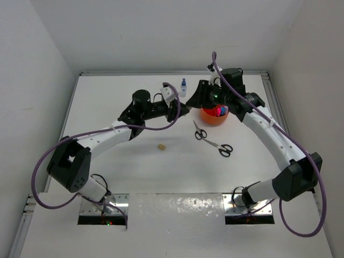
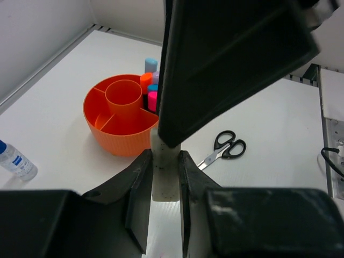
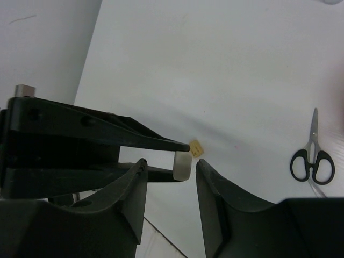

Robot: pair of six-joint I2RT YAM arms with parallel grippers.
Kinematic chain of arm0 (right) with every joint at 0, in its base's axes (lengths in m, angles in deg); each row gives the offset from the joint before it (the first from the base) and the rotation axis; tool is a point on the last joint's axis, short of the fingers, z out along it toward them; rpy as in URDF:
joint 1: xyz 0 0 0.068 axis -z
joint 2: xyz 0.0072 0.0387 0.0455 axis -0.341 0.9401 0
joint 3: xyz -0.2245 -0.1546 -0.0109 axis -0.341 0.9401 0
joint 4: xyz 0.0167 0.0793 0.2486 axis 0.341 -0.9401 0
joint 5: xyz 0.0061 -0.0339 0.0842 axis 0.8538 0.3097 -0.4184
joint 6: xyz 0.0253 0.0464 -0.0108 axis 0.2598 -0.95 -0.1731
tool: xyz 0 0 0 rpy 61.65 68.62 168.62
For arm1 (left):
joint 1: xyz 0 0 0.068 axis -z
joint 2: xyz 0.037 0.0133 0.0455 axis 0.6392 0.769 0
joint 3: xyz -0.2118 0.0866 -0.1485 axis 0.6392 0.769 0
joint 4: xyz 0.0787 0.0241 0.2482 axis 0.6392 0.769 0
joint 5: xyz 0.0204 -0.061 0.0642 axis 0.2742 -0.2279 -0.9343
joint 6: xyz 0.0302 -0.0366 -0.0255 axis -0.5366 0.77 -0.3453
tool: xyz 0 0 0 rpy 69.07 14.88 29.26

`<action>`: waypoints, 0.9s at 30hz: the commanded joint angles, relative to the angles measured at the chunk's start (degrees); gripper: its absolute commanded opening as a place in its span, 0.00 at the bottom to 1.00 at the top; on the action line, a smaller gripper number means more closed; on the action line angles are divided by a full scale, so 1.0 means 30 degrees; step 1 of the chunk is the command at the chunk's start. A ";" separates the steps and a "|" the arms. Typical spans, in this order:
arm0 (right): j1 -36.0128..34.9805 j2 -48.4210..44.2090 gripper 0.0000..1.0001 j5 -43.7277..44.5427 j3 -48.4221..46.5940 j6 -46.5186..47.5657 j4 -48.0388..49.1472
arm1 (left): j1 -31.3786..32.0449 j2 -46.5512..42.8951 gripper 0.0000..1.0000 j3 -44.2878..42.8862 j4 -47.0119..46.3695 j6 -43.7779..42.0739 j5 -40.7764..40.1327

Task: Sort the stationery into containers
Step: Place the stationery in the storage box.

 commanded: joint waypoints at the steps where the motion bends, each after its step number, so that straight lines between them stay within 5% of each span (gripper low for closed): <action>1: -0.0111 0.0467 0.41 0.0317 -0.0071 -0.0030 0.0152 | -0.0173 0.0177 0.00 -0.0945 -0.1198 0.0003 0.0840; 8: -0.0169 0.1230 0.37 0.0319 -0.0278 0.0030 0.0178 | -0.0056 0.0208 0.00 -0.0711 -0.1228 0.0092 0.0785; 15: -0.0139 0.1933 0.00 -0.0559 -0.1270 0.0468 -0.0873 | 0.0032 0.1086 0.00 -0.1502 -0.1839 0.0531 0.0610; 20: -0.0110 0.1700 0.00 -0.0386 -0.1099 0.0382 -0.0525 | 0.0032 0.1262 0.01 -0.1531 -0.2077 0.0502 0.0228; 21: -0.0110 0.1613 0.00 -0.0211 -0.1069 0.0440 -0.0467 | 0.0032 0.1262 0.09 -0.1560 -0.2049 0.0502 0.0199; 22: -0.0139 0.1612 0.00 0.0023 -0.1040 0.0498 -0.0466 | 0.0032 0.1320 0.37 -0.1532 -0.2019 0.0502 0.0228; 24: -0.0052 0.1961 0.00 0.0609 -0.1389 0.0848 -0.0873 | 0.0090 0.1495 0.73 -0.1531 -0.2077 0.0705 0.0170; 25: -0.0023 0.2137 0.00 0.0814 -0.1652 0.1082 -0.1137 | 0.0149 0.1555 0.99 -0.1531 -0.2252 0.0852 0.0053; 27: 0.0035 0.2721 0.00 0.1954 -0.2382 0.2074 -0.1868 | 0.0150 0.1614 1.00 -0.1502 -0.2457 0.1145 0.0255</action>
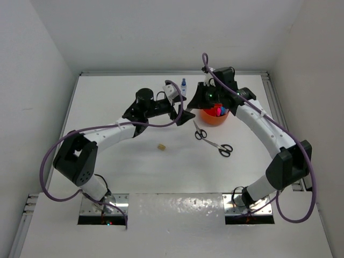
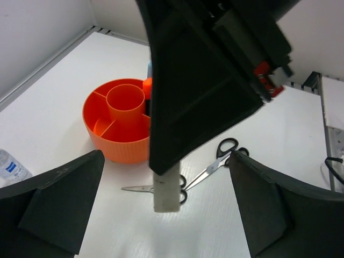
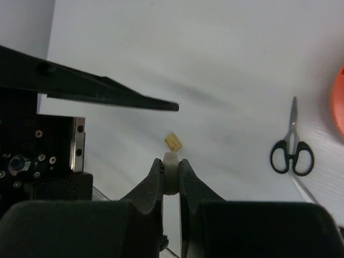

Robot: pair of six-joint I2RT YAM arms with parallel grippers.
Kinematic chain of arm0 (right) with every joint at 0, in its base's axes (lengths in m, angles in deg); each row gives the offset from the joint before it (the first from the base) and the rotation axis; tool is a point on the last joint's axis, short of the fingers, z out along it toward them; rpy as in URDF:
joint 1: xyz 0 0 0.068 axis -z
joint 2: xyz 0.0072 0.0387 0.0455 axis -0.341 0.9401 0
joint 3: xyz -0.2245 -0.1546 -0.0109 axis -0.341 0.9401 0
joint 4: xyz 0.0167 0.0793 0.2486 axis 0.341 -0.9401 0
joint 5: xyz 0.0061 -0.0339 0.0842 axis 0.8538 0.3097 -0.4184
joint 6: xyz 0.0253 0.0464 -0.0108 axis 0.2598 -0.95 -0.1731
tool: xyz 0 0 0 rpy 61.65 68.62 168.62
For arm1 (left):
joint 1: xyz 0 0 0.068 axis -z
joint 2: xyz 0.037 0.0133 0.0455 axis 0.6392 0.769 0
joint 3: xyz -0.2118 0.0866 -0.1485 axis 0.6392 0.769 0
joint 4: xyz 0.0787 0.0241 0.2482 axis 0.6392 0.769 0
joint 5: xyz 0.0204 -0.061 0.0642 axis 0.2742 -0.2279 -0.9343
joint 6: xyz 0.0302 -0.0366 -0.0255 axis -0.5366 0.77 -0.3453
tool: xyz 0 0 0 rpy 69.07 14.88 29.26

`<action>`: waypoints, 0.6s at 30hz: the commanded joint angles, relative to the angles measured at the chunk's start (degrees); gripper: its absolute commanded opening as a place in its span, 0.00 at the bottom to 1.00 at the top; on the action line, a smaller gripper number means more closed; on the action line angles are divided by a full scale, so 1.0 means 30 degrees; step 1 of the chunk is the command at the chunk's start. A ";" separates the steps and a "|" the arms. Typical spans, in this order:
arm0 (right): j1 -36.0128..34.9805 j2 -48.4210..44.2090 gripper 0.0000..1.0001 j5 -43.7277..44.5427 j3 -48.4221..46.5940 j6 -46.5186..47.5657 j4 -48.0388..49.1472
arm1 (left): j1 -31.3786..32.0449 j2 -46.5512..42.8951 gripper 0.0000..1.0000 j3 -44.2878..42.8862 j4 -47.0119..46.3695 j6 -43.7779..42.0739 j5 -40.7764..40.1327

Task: Sort the stationery into containers
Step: Place the stationery in the storage box.

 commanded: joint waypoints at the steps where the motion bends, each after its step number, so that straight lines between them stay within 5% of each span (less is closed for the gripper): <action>1: 0.0058 0.0626 0.00 0.1556 -0.1672 0.1584 -0.0597 | 0.0062 0.0062 1.00 -0.0693 -0.1359 0.0469 0.0206; 10: 0.1318 0.2324 0.00 0.4193 -0.3138 0.7852 -0.1389 | -0.0611 -0.1635 1.00 0.0681 0.0721 -0.0642 -0.0057; 18: 0.1493 0.2444 0.00 0.5864 -0.1266 1.0640 0.1742 | -0.1022 -0.2838 1.00 0.1621 0.3387 -0.1465 -0.1024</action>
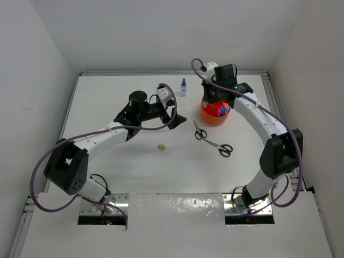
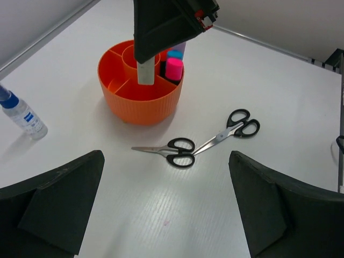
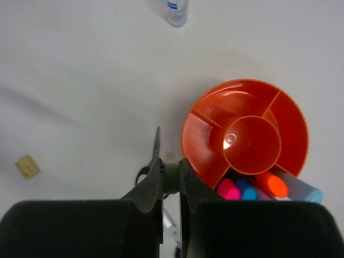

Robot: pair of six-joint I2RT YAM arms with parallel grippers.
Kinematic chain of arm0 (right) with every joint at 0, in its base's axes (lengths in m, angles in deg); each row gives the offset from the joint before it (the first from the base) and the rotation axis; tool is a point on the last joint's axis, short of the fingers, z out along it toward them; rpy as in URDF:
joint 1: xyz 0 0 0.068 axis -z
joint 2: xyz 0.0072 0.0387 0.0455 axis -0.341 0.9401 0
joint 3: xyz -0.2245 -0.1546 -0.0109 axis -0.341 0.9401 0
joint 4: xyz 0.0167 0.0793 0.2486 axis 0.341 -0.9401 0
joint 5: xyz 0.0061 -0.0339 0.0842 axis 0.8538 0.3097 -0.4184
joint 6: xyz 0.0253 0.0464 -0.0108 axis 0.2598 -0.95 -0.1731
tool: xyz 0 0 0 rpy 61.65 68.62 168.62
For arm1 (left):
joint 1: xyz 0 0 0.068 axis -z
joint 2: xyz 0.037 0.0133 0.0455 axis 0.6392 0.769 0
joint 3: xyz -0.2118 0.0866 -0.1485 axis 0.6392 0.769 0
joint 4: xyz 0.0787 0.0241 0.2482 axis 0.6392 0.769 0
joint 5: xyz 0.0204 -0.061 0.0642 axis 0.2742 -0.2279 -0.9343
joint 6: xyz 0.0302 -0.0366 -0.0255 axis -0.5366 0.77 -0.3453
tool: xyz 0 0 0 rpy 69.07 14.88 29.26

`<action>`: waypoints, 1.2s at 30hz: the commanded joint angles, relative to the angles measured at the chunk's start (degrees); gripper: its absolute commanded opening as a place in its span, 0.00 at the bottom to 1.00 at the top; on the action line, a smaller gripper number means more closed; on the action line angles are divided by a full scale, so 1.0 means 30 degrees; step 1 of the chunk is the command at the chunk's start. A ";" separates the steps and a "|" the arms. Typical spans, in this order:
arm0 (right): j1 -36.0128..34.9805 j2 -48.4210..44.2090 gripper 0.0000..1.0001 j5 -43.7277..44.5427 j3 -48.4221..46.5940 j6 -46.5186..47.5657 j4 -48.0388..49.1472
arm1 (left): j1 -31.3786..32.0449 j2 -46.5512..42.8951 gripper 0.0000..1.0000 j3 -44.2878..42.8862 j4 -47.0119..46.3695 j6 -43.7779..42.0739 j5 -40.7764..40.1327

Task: Sort the stationery into containers
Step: Place the stationery in the storage box.

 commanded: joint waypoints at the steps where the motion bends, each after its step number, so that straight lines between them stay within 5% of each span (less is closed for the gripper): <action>1: 0.0044 -0.0135 0.00 0.1355 0.0788 0.2534 0.2900 | -0.0308 -0.1031 1.00 0.0229 0.0940 -0.0699 -0.0368; 19: -0.0220 0.1037 0.01 0.2882 0.3897 0.3569 0.6160 | -0.0455 -0.2028 1.00 0.1665 0.3631 -0.2486 -0.1597; 24: -0.0308 0.0599 0.41 0.2648 0.3987 0.3189 0.6015 | -0.0484 -0.2381 1.00 0.2164 0.6584 -0.2781 -0.4288; 29: -0.0483 0.0363 0.60 0.2559 0.3665 0.2867 0.5577 | -0.0484 -0.1563 0.99 0.1754 1.0165 -0.1907 -0.7159; 36: -0.1361 -0.1158 0.64 0.3201 0.3547 0.2515 0.5312 | -0.0280 -0.0302 0.81 0.1051 1.1604 -0.2019 -0.8250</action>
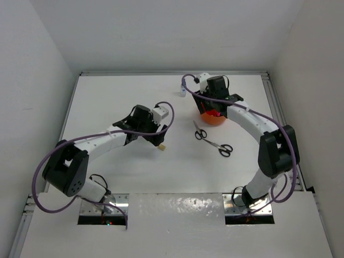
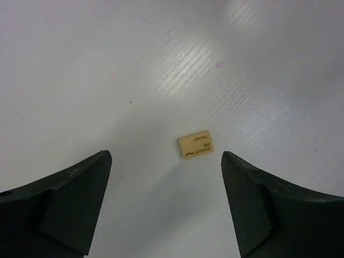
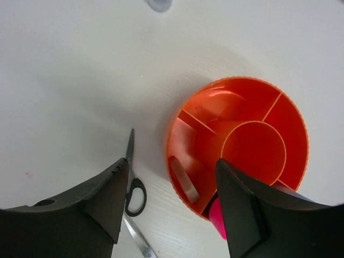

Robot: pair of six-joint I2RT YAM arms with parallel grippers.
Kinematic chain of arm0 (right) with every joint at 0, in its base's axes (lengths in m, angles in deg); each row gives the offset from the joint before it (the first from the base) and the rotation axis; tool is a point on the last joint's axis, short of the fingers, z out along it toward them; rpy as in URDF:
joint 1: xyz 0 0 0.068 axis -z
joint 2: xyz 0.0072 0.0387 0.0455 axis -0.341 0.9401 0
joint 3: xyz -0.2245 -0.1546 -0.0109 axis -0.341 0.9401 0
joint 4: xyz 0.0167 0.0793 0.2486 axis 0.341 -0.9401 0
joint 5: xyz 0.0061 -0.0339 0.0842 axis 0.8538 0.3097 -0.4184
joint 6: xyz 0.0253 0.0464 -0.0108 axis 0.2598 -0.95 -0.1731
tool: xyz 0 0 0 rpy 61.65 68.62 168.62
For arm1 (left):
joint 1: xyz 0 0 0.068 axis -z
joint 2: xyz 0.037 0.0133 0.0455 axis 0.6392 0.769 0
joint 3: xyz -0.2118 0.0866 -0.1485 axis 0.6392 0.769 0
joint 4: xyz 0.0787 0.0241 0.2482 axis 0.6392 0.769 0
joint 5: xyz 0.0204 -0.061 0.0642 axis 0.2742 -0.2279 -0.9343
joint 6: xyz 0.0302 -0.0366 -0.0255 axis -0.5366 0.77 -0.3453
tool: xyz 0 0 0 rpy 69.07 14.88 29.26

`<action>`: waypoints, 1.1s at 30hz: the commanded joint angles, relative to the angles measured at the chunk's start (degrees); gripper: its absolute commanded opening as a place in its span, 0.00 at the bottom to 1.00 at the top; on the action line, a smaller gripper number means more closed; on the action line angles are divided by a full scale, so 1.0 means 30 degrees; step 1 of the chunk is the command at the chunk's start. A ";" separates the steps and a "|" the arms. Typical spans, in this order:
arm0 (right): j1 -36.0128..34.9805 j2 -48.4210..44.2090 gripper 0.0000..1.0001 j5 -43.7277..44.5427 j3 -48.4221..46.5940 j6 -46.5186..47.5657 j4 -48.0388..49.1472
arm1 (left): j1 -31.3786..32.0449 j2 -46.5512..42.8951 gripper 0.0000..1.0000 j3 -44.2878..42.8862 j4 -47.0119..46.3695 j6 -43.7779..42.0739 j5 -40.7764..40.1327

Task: Sort the stationery into containers
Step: Place the stationery in the storage box, then pick up the stationery from the center of the board.

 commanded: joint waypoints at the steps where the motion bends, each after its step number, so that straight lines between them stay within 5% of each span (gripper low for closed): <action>1: -0.0597 -0.2142 0.65 0.0624 -0.0445 -0.0509 0.0379 | 0.0056 0.0697 0.80 -0.1273 0.1105 -0.0103 -0.0724; 16: -0.1067 -0.6890 0.68 0.0977 0.2831 -0.2619 0.0965 | 0.2224 0.5236 0.77 -0.2739 0.1752 0.1772 -0.3390; 21: -0.1067 -0.8764 0.68 0.1240 0.4591 -0.3029 0.1873 | 0.2371 0.6118 0.58 -0.3297 0.2221 0.2181 -0.2951; 25: -0.1037 -0.9295 0.68 0.1475 0.4770 -0.2943 0.1639 | 0.2429 0.6265 0.32 -0.3297 0.2484 0.2299 -0.2600; 33: -0.1038 -0.9412 0.68 0.1592 0.4418 -0.2883 0.1346 | 0.2488 0.5973 0.34 -0.3269 0.3627 0.2475 -0.2423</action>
